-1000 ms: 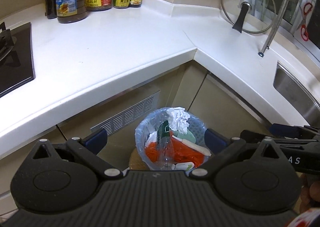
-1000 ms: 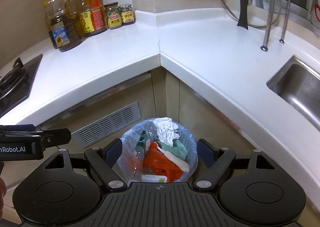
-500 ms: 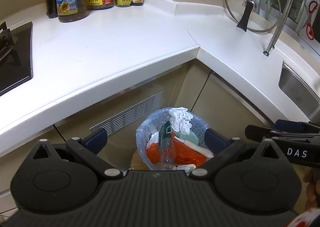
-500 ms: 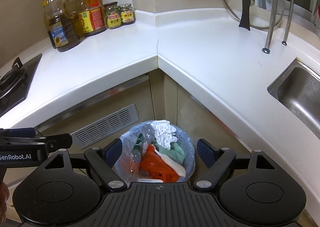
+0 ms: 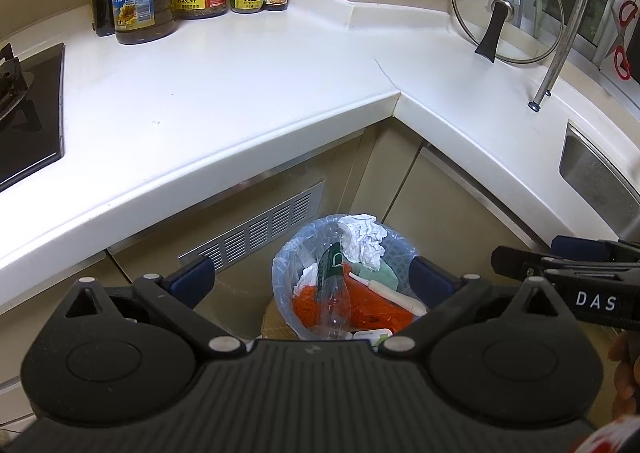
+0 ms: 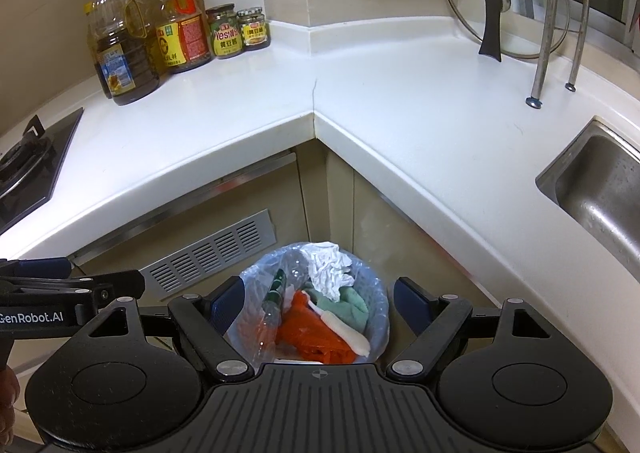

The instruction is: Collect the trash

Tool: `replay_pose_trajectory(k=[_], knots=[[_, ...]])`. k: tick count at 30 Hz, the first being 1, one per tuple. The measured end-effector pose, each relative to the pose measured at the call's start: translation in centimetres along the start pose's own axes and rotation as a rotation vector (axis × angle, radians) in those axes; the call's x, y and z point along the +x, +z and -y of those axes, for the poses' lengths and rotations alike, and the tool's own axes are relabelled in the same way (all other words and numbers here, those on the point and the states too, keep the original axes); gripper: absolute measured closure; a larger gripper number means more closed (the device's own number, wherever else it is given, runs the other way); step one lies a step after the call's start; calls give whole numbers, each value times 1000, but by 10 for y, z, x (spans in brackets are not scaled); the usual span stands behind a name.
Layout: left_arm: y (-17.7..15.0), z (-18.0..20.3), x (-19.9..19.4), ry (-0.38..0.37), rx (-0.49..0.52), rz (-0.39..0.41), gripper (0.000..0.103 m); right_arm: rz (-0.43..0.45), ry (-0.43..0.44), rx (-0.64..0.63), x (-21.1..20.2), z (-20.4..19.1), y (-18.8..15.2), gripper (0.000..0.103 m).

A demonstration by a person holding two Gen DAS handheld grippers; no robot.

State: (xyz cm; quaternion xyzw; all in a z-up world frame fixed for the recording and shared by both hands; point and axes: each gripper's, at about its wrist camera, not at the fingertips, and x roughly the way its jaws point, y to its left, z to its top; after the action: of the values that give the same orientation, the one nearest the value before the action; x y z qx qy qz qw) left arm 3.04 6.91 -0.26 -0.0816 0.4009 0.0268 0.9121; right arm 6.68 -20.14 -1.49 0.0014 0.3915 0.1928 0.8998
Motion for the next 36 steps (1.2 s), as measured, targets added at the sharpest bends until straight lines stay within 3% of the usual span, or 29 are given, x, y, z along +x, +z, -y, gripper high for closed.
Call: replay_pose_trajectory(k=[36], knots=[[1, -1, 1, -3, 11, -4, 1, 0, 1, 3, 1, 1, 3, 22]])
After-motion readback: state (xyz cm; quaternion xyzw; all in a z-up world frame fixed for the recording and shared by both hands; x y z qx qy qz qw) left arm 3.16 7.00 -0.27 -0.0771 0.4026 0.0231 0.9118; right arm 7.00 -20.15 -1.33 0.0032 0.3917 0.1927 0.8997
